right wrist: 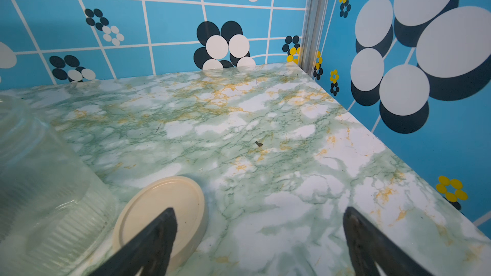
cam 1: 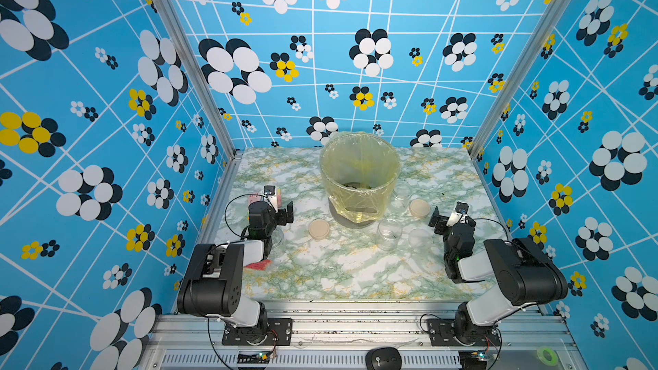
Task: Empty moldy tea leaves from jars
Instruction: Reset both arms
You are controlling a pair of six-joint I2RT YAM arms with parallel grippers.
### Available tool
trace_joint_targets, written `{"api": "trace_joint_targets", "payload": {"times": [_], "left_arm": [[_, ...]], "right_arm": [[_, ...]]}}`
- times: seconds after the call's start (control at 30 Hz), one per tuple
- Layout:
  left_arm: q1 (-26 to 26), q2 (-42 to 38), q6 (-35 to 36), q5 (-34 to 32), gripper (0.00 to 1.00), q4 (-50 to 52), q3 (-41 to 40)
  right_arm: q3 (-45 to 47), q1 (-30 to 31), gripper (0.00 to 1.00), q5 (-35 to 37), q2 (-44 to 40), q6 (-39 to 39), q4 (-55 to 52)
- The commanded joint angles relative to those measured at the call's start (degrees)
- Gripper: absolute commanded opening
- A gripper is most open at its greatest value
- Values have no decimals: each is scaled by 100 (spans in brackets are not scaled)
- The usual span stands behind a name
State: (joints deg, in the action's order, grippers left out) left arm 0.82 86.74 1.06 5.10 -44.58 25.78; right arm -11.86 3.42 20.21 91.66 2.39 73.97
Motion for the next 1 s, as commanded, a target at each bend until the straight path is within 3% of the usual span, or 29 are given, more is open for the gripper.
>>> {"api": "trace_joint_targets", "payload": {"times": [0.0, 0.2, 0.4, 0.97], "left_arm": [[45, -5, 39, -148, 99, -298, -208], [77, 159, 61, -188, 99, -1020, -538], [61, 189, -38, -436, 99, -718, -348], [67, 195, -53, -493, 99, -721, -343]], "right_arm": [[-154, -37, 99, -87, -94, 39, -243], [-542, -34, 99, -115, -175, 31, -1078], [-882, -37, 99, 16, -206, 69, -1749], [-862, -38, 99, 11, -195, 44, -1710]]}}
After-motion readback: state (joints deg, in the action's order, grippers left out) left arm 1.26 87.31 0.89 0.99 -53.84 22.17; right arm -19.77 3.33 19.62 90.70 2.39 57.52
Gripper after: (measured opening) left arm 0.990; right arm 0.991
